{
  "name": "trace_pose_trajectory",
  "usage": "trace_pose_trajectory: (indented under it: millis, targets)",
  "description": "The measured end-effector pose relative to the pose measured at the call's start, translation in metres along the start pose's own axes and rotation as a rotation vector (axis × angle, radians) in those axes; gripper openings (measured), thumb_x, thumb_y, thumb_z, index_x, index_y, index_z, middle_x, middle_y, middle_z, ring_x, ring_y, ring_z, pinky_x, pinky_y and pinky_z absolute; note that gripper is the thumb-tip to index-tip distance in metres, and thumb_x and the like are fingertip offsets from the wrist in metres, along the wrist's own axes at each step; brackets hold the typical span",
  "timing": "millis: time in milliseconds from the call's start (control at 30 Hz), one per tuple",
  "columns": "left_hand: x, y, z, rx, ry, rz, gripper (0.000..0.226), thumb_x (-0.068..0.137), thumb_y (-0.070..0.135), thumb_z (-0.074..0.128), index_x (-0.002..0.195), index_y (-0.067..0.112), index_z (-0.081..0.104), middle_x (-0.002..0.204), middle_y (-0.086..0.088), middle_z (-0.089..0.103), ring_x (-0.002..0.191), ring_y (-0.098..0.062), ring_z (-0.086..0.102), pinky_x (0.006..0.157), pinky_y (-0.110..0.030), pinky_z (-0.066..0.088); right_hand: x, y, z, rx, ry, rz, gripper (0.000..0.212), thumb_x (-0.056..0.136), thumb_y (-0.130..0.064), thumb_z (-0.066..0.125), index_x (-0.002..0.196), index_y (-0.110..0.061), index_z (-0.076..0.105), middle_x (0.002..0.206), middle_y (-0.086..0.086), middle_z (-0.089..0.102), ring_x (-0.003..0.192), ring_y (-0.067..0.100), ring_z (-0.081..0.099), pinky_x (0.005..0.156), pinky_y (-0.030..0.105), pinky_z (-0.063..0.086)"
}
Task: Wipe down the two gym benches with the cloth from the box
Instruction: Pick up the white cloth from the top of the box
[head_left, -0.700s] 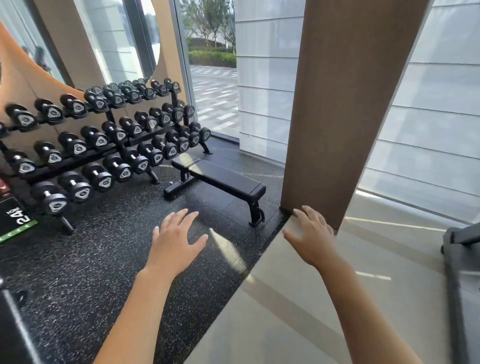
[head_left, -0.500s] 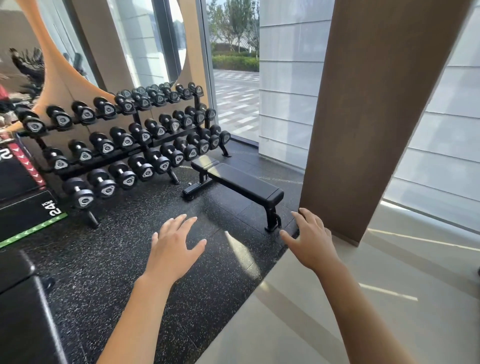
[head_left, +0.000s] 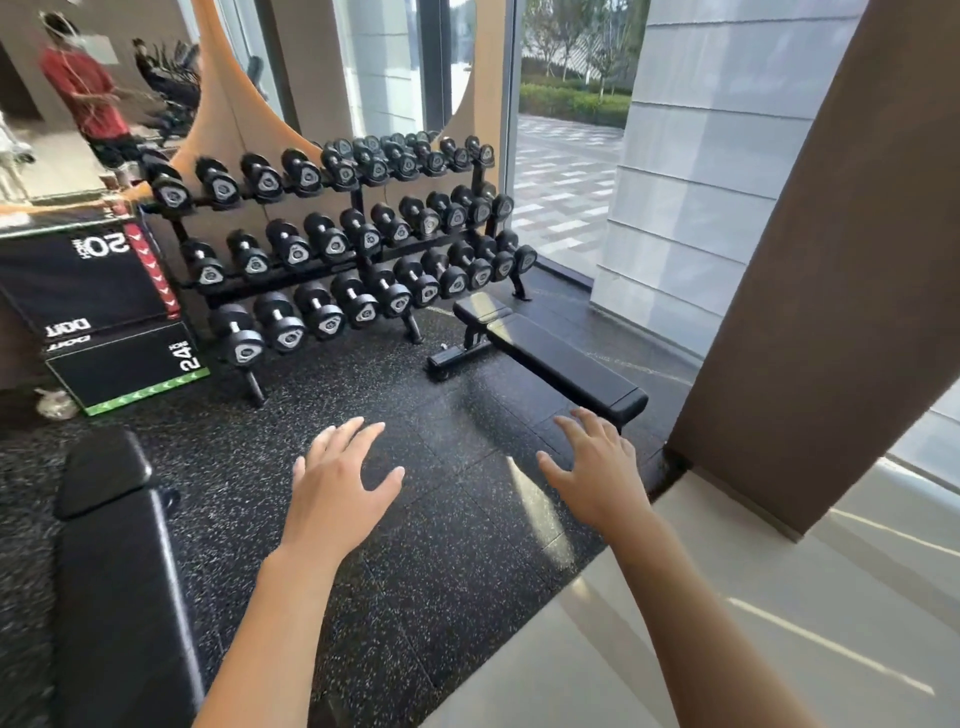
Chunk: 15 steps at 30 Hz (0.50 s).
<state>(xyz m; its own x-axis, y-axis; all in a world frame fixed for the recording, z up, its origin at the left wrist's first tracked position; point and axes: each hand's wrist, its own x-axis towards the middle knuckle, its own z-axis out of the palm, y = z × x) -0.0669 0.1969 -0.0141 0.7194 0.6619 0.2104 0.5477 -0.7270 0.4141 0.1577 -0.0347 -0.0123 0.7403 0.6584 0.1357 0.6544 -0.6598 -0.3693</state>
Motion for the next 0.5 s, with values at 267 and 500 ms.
trace_pose_trajectory:
  millis: [267,500]
  targets:
    - [0.034,-0.075,-0.032,-0.024,0.056,-0.068,0.062,0.097,0.056,0.059,0.155,0.035,0.048,0.166,0.008,0.039,0.155,-0.022,0.027,0.125,-0.059,0.027,0.062,-0.099,0.043,0.02,-0.014,-0.119,0.065,0.099,-0.058,0.051,0.155,-0.024,0.043,0.164,-0.001,0.035,0.152,0.022,0.027,0.123,0.051,0.024]
    - [0.04,-0.138,-0.043,-0.042,0.096,-0.176,0.062,0.097,0.055,0.059,0.154,0.033,0.049,0.165,0.007,0.04,0.155,-0.023,0.028,0.124,-0.061,0.027,0.103,-0.161,0.081,0.064,-0.066,-0.22,0.063,0.099,-0.054,0.052,0.154,-0.023,0.046,0.163,-0.002,0.037,0.152,0.022,0.029,0.122,0.051,0.024]
